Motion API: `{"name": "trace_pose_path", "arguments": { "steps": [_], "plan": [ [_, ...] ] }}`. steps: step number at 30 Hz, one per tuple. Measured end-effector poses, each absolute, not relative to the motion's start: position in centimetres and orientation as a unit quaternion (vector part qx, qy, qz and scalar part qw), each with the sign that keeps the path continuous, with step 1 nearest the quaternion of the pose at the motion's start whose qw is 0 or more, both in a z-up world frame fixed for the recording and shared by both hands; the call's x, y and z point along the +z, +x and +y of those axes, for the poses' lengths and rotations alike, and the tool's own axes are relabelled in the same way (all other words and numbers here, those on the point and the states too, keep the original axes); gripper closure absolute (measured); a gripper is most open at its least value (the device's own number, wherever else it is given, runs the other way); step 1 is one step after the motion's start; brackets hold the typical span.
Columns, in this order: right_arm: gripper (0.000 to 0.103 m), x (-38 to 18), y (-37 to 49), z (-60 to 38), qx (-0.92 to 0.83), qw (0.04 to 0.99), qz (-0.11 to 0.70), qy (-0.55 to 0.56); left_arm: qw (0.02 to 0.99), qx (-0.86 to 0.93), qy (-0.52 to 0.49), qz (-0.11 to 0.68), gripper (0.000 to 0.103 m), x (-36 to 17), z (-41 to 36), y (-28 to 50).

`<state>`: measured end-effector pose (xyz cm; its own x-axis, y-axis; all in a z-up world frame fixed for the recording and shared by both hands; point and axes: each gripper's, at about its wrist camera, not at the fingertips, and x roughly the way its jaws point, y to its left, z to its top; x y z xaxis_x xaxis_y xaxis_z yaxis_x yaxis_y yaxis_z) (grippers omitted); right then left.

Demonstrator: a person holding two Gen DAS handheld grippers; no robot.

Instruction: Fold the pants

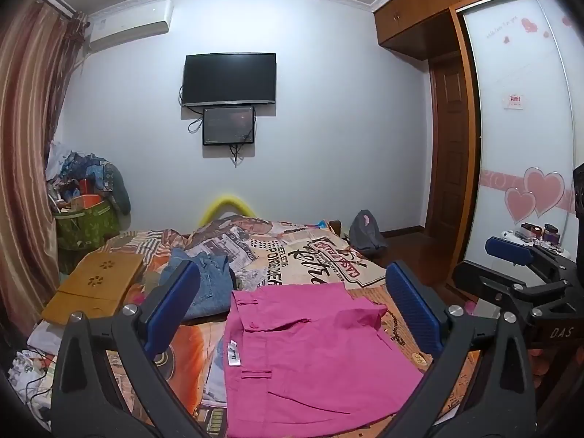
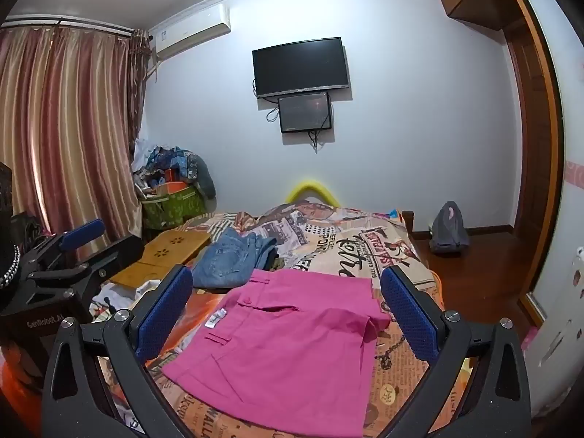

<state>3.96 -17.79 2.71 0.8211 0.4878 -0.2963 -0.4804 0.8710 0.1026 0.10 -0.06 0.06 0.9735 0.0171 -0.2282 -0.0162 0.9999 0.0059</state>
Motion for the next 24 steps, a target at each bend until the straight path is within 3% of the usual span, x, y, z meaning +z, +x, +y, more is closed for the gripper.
{"name": "trace_pose_path", "arguments": {
  "steps": [24],
  "plan": [
    [0.0, 2.8, 3.9, -18.1, 0.248, 0.954, 0.165, 0.01, 0.993, 0.001, 0.0, 0.115, 0.0, -0.9, -0.1, 0.7]
  ]
}}
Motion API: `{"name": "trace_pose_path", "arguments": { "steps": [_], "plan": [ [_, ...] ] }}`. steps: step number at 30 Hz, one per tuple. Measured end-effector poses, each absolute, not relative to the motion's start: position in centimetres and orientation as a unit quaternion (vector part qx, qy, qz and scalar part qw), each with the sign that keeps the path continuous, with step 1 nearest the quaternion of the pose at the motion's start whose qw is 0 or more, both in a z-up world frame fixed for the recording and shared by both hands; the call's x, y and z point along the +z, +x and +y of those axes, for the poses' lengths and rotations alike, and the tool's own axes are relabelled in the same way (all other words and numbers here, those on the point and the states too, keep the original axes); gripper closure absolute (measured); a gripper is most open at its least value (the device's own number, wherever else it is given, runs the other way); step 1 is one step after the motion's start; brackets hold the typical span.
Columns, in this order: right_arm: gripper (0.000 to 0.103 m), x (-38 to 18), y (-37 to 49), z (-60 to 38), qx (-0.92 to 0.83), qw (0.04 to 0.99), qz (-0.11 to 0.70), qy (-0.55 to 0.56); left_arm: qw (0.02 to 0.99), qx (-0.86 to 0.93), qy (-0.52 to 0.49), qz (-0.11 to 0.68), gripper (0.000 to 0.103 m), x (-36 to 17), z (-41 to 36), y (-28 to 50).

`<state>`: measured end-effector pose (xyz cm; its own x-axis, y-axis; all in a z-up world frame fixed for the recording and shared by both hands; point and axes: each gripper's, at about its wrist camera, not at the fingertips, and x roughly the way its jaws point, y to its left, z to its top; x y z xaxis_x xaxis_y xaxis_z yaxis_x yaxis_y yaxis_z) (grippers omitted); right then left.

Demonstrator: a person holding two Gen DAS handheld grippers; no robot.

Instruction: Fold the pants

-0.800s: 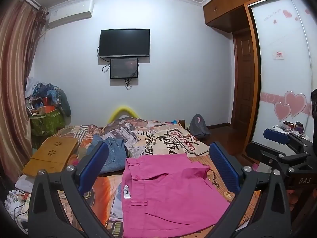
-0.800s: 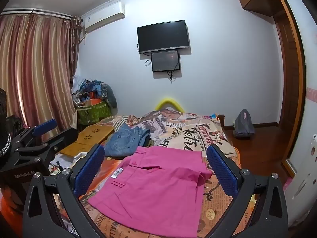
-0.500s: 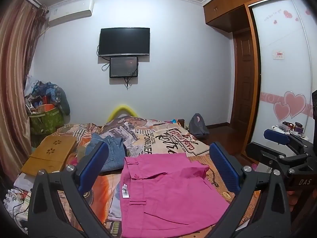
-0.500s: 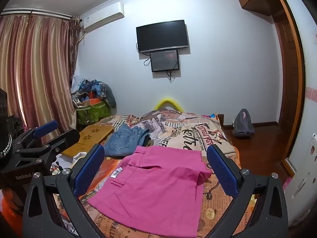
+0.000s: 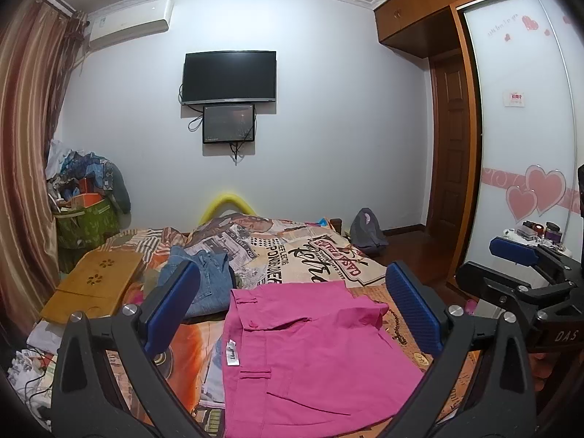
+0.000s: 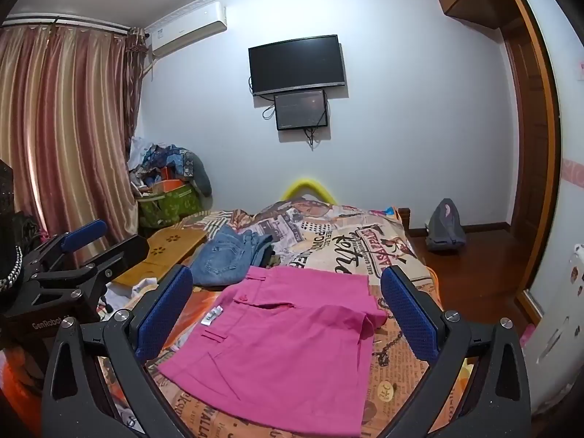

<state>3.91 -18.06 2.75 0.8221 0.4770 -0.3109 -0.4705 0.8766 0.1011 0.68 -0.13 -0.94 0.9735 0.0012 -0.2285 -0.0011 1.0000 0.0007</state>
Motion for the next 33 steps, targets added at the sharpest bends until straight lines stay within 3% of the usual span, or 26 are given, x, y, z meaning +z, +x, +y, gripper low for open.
{"name": "trace_pose_path", "arguments": {
  "steps": [33],
  "plan": [
    [0.0, 2.65, 4.2, -17.91, 0.239, 0.956, 0.17, 0.01, 0.994, 0.002, 0.005, 0.109, 0.0, -0.84, -0.64, 0.19]
  ]
}}
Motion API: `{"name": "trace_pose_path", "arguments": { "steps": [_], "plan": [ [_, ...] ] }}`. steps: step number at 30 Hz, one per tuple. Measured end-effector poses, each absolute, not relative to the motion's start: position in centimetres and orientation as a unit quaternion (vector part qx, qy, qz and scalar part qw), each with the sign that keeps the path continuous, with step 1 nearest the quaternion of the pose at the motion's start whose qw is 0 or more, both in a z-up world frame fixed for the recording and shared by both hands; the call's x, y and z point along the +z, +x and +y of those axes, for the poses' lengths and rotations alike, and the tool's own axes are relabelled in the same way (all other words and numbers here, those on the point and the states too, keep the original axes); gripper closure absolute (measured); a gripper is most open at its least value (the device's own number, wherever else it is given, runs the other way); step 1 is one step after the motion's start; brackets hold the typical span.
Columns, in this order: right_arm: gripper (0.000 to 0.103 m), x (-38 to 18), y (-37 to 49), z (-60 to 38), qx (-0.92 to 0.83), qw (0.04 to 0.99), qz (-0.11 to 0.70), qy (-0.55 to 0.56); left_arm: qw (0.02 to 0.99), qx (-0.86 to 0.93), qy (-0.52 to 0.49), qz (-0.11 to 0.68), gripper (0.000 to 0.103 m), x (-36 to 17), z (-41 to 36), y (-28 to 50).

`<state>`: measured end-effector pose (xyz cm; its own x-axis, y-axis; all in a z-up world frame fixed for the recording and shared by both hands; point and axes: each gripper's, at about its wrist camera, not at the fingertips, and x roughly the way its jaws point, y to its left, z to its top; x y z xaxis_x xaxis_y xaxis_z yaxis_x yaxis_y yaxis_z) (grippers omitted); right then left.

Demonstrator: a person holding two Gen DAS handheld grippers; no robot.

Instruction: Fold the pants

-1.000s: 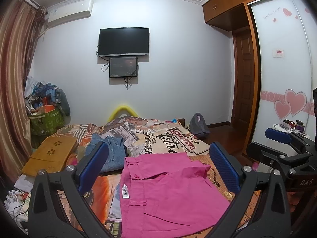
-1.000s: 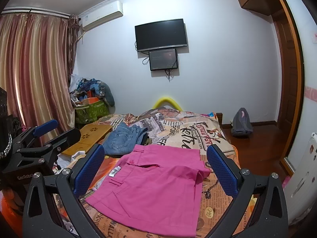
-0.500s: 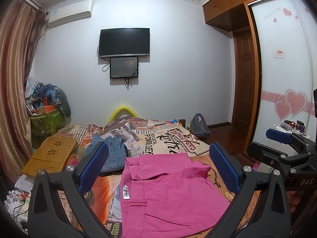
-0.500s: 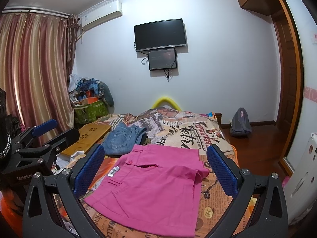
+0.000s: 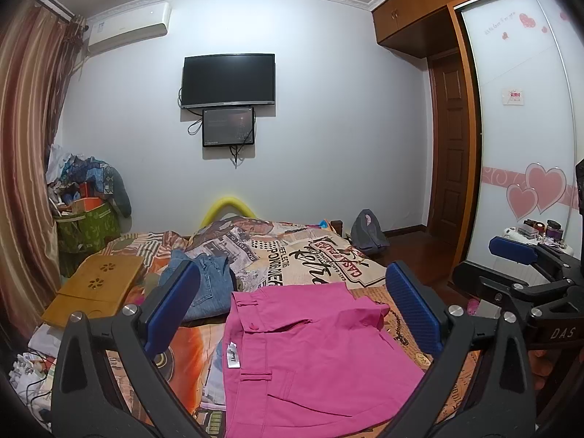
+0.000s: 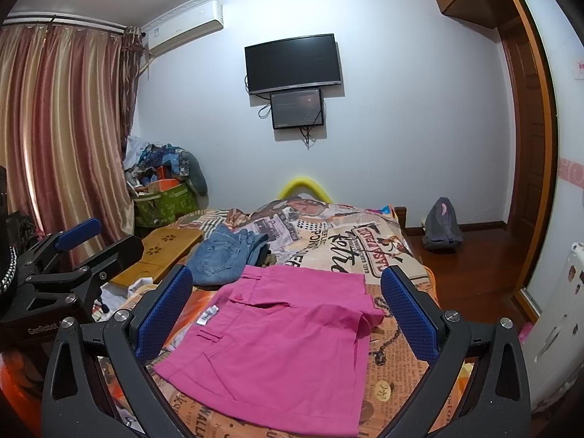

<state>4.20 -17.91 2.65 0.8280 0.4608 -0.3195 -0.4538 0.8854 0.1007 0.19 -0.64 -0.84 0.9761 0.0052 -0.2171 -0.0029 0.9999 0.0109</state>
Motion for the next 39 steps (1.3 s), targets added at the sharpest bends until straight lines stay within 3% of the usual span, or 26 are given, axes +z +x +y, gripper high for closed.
{"name": "trace_pose_path", "arguments": {
  "steps": [39],
  "plan": [
    [0.0, 0.9, 6.2, -18.9, 0.222, 0.957, 0.188, 0.006, 0.989, 0.003, -0.005, 0.147, 0.0, -1.9, 0.3, 3.8]
  ]
}}
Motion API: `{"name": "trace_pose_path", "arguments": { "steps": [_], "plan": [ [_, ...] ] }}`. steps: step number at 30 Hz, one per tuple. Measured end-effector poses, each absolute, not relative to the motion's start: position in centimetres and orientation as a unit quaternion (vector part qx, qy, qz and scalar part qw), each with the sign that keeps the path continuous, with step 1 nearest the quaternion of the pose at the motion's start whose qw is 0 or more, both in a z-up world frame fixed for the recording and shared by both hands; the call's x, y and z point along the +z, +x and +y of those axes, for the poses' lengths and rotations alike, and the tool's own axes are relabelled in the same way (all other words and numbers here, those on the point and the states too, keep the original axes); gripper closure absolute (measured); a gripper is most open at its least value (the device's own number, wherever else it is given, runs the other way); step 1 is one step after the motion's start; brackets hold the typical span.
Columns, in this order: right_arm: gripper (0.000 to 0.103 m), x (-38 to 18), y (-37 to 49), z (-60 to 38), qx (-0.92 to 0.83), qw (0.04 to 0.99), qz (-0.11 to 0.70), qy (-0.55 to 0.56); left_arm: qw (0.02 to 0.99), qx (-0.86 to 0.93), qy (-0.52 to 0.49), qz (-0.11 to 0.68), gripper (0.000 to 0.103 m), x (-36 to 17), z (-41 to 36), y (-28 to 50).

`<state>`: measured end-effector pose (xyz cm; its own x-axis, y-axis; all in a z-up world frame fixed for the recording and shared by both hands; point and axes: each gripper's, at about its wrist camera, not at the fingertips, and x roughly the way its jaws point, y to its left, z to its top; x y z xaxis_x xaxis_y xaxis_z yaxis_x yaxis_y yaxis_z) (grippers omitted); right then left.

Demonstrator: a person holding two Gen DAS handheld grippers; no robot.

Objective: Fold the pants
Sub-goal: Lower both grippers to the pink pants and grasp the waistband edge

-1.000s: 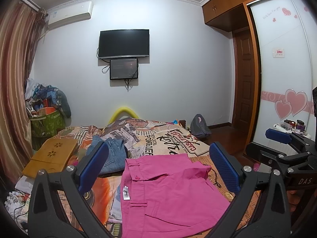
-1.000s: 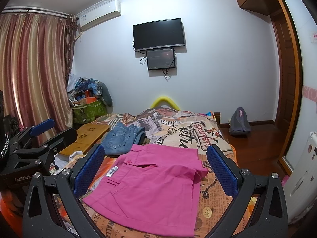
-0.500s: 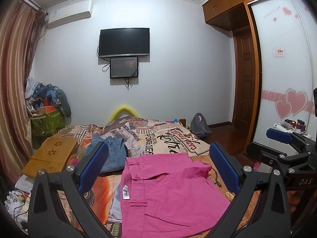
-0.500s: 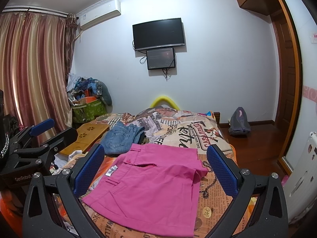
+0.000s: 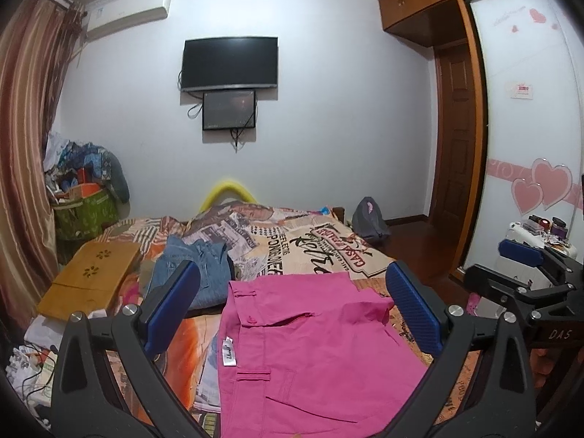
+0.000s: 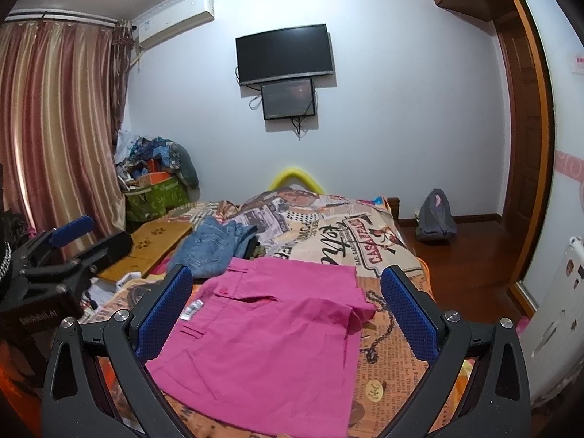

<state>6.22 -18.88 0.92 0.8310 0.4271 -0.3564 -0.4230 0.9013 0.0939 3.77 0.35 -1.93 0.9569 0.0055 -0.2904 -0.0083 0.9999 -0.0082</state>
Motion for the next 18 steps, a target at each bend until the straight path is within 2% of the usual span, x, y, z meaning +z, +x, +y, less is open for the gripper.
{"name": "trace_pose_path", "arguments": {
  "steps": [18],
  "plan": [
    [0.0, -5.2, 15.7, -22.3, 0.144, 0.944, 0.297, -0.017, 0.961, 0.02, 0.003, 0.277, 0.0, -7.1, 6.5, 18.5]
  ]
}}
